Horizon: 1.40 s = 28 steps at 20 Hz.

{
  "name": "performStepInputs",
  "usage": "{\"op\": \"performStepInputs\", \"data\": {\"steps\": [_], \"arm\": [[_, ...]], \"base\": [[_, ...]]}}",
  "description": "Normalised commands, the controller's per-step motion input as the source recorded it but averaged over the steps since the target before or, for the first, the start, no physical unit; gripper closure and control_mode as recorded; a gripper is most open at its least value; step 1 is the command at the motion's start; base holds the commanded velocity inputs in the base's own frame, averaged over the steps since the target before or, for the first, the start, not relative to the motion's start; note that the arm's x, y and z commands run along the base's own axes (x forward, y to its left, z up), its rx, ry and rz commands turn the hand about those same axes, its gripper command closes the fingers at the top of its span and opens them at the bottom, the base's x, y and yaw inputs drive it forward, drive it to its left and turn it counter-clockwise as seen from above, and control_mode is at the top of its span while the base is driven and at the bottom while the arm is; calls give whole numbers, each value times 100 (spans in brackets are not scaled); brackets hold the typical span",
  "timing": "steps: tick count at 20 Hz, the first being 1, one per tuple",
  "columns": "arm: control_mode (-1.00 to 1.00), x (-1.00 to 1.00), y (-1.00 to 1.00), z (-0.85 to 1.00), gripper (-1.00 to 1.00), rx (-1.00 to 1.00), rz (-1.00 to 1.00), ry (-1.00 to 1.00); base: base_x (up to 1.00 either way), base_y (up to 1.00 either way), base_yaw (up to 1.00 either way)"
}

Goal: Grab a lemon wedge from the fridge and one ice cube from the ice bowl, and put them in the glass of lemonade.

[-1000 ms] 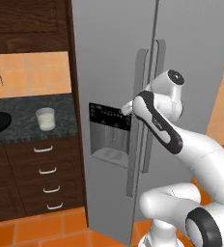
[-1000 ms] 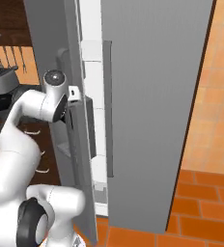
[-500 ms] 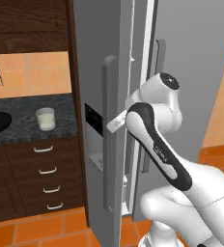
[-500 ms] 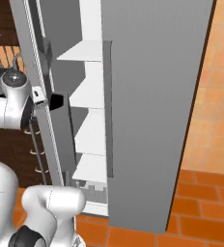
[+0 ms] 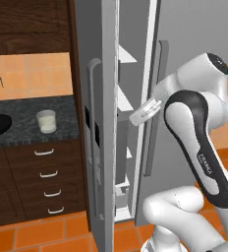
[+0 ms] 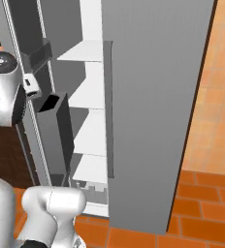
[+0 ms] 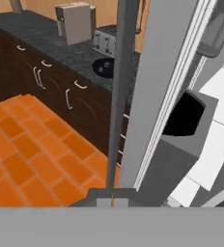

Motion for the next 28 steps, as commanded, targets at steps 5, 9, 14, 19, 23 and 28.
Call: {"op": "performStepInputs", "data": {"steps": [5, 9, 14, 19, 23, 28], "arm": [[-100, 32, -100, 11, 100, 41, -23, 19], [-100, 74, -28, -65, -100, 38, -29, 16], [-100, 98, -2, -48, -100, 42, -5, 29], [-100, 93, 5, -64, -100, 28, -5, 36], [-100, 33, 39, -21, -100, 14, -3, 32], [-100, 12, 73, -23, -100, 5, -3, 17]], "base": [[0, 0, 0], [0, 0, 0], [0, 0, 0], [0, 0, 0], [0, 0, 0], [0, 0, 0]]}}
